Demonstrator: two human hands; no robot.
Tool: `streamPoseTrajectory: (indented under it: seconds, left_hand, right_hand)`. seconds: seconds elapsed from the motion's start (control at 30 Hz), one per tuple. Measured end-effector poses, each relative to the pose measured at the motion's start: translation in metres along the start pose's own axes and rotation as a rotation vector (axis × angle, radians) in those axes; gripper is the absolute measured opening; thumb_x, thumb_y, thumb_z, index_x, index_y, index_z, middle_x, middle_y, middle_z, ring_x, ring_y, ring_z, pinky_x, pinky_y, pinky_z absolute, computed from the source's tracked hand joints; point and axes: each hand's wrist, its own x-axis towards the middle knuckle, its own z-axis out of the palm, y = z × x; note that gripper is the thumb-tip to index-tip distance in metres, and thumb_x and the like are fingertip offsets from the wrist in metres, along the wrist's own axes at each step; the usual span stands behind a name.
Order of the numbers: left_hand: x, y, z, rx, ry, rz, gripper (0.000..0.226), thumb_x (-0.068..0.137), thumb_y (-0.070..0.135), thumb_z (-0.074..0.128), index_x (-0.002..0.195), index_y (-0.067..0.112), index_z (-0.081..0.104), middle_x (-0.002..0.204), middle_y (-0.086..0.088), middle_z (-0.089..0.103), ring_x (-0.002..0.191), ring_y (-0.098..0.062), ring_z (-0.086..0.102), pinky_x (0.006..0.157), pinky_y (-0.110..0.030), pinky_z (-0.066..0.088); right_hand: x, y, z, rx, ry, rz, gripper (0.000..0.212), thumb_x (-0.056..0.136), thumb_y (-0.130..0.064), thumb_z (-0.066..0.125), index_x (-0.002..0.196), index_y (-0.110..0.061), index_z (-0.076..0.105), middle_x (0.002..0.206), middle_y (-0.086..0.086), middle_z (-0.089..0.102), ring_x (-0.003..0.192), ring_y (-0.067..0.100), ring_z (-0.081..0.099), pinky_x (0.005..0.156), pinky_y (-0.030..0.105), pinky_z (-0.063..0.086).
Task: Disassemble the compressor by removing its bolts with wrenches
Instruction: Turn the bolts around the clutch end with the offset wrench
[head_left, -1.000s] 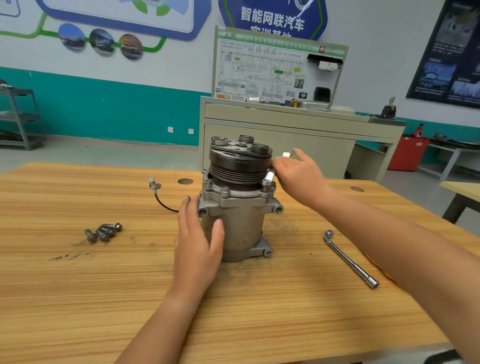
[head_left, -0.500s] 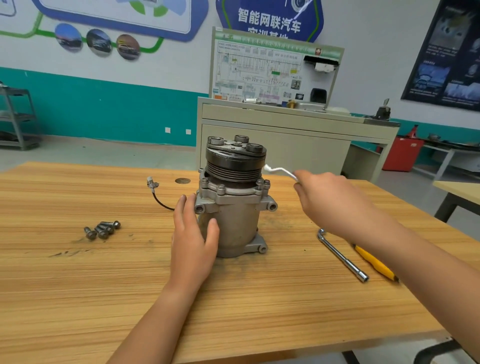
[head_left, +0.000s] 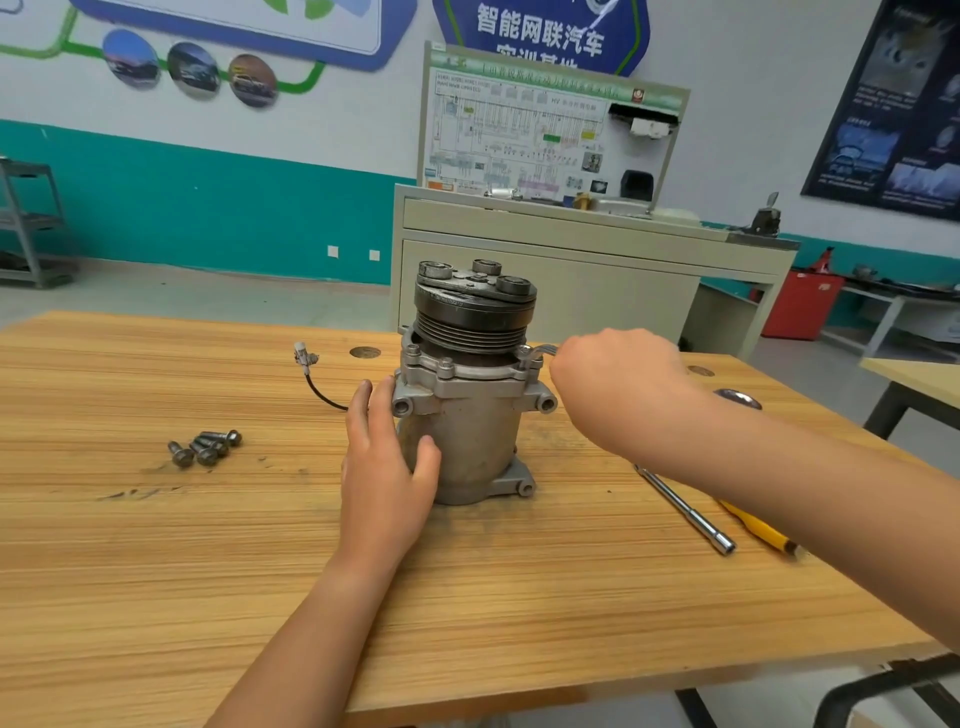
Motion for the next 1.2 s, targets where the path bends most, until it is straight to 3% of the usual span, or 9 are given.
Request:
streamPoseTrajectory:
  seconds: [0.2,0.43,0.5,0.57,0.63,0.77,0.9,0.97,1.2]
  left_hand:
    - [-0.001,0.001,-0.001,-0.005,-0.013,-0.005,0.065,0.091,0.014,0.053,0.147,0.019,0.021,0.156,-0.002,0.012,0.138,-0.018,0.022,0.106,-0.030,0.024]
    - [0.001,0.001,0.002,-0.027,-0.013,0.004,0.063,0.092,0.010,0.050,0.147,0.017,0.021,0.154,-0.003,0.016,0.139,-0.017,0.022,0.106,-0.027,0.021]
    - [0.002,0.000,0.002,-0.032,-0.012,0.006,0.063,0.091,0.008,0.050,0.147,0.016,0.022,0.152,-0.004,0.020,0.137,-0.019,0.026,0.106,-0.029,0.024]
    - [0.001,0.000,0.002,-0.036,-0.013,0.000,0.063,0.090,0.008,0.051,0.146,0.014,0.022,0.150,-0.005,0.023,0.136,-0.020,0.029,0.108,-0.034,0.029]
    - [0.001,0.001,0.002,-0.046,-0.014,-0.007,0.065,0.090,0.009,0.052,0.147,0.014,0.020,0.149,-0.004,0.025,0.136,-0.019,0.030,0.109,-0.037,0.031]
    - [0.001,0.002,0.003,-0.061,-0.016,-0.015,0.067,0.090,0.010,0.053,0.147,0.015,0.018,0.148,-0.003,0.026,0.135,-0.017,0.030,0.109,-0.040,0.033]
    - [0.001,0.002,0.003,-0.047,-0.009,-0.009,0.067,0.089,0.010,0.054,0.146,0.014,0.019,0.147,-0.004,0.027,0.135,-0.018,0.031,0.108,-0.041,0.034]
    - [0.001,0.002,0.002,-0.037,-0.010,-0.009,0.068,0.089,0.009,0.054,0.146,0.014,0.019,0.147,-0.004,0.027,0.135,-0.018,0.030,0.108,-0.041,0.033]
    - [0.001,0.002,0.001,-0.027,-0.014,-0.010,0.068,0.088,0.009,0.055,0.146,0.013,0.020,0.146,-0.005,0.028,0.133,-0.020,0.032,0.107,-0.046,0.034]
  right_hand:
    - [0.015,0.017,0.013,-0.072,0.088,-0.069,0.013,0.095,-0.016,0.034,0.092,-0.015,0.047,0.059,-0.001,0.029,0.052,0.016,0.031,0.042,0.026,0.024]
    - [0.060,0.047,0.034,-0.131,0.158,-0.166,0.010,0.091,-0.002,0.036,0.093,-0.010,0.043,0.056,-0.002,0.032,0.045,0.014,0.032,0.041,0.025,0.027]
    - [0.078,0.047,0.043,-0.043,0.224,-0.209,0.020,0.090,-0.001,0.039,0.106,-0.006,0.048,0.065,-0.001,0.048,0.058,0.019,0.051,0.067,0.032,0.046]
    - [0.094,0.040,0.059,0.054,0.337,-0.242,0.031,0.091,0.000,0.039,0.119,-0.005,0.049,0.090,0.006,0.065,0.084,0.025,0.062,0.105,0.042,0.031]
    - [0.106,0.032,0.075,0.151,0.490,-0.257,0.032,0.089,0.004,0.043,0.120,0.003,0.052,0.092,0.016,0.067,0.086,0.030,0.064,0.109,0.045,0.024]
    - [0.103,0.026,0.085,0.398,0.481,-0.137,0.030,0.096,-0.009,0.038,0.121,-0.006,0.053,0.100,0.013,0.068,0.092,0.029,0.062,0.104,0.040,0.026]
    - [0.069,0.033,0.070,1.096,0.630,0.110,0.023,0.099,-0.021,0.037,0.105,-0.008,0.055,0.072,0.004,0.060,0.070,0.027,0.059,0.065,0.044,0.048]
    - [0.046,0.038,0.066,1.024,0.634,0.103,0.022,0.098,-0.022,0.038,0.109,-0.012,0.055,0.060,-0.003,0.049,0.054,0.019,0.050,0.047,0.033,0.039]
    - [0.005,0.022,0.051,0.289,0.272,0.071,0.035,0.095,-0.011,0.038,0.128,-0.021,0.040,0.072,0.001,0.052,0.061,0.021,0.042,0.043,0.027,0.026]
